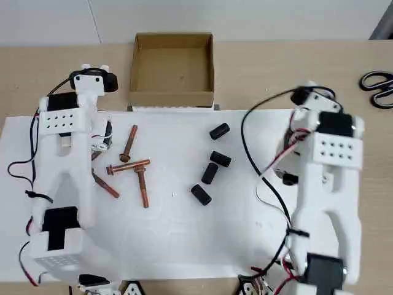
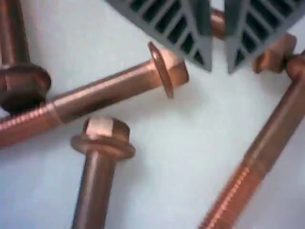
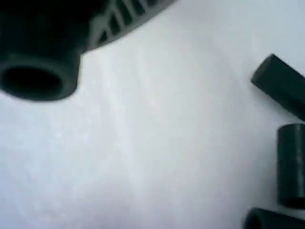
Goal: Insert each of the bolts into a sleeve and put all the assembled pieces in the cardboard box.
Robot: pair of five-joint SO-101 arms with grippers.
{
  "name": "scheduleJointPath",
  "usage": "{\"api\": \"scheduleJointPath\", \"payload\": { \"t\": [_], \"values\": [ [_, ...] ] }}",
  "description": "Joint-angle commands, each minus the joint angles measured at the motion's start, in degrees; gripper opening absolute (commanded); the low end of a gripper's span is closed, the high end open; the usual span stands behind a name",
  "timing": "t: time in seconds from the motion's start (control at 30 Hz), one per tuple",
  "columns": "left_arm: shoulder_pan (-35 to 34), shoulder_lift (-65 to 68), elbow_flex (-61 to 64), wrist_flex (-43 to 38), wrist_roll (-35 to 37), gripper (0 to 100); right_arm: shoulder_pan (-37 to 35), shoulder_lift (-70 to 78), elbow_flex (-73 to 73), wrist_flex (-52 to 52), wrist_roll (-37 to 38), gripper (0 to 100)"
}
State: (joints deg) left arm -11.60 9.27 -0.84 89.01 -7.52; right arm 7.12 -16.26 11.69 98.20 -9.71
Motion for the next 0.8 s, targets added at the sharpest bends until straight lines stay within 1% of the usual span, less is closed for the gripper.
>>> {"api": "scheduleJointPath", "payload": {
  "t": [0.0, 0.17, 0.23, 0.3, 0.37, 0.47, 0.53, 0.7, 0.77],
  "values": [
    [0.4, 0.0, -2.8, 4.0, -3.3, 1, 2.9, -6.0, 2.7, 0.7, 0.7, 0.2],
    [0.4, 0.1, -2.8, 8.8, -10.1, 1, 4.0, -10.4, 8.2, 0.6, 0.7, 0.2],
    [0.4, 0.1, -2.8, 10.3, -10.3, 1, 4.0, -11.6, 10.0, 0.6, 0.7, 0.2],
    [0.4, 0.1, -2.7, 11.0, -8.4, 1, 4.0, -12.3, 11.3, 0.5, 0.7, 0.2],
    [0.4, 0.1, -2.7, 11.1, -3.4, 1, 4.0, -12.6, 12.0, 0.5, 0.7, 0.2],
    [3.1, 0.2, -2.3, 11.3, 4.8, 1, 4.0, -12.5, 12.1, 0.5, 0.6, 0.2],
    [6.4, 0.2, -1.4, 11.3, 10.8, 1, 4.0, -12.4, 12.1, 0.5, 0.6, 0.2],
    [14.4, 0.2, 3.0, 11.3, 29.0, 1, 4.0, -12.4, 12.1, 0.5, 0.5, 0.2],
    [16.9, 0.2, 4.0, 11.3, 34.1, 1, 4.0, -12.5, 12.1, 0.5, 0.4, 0.2]
  ]
}}
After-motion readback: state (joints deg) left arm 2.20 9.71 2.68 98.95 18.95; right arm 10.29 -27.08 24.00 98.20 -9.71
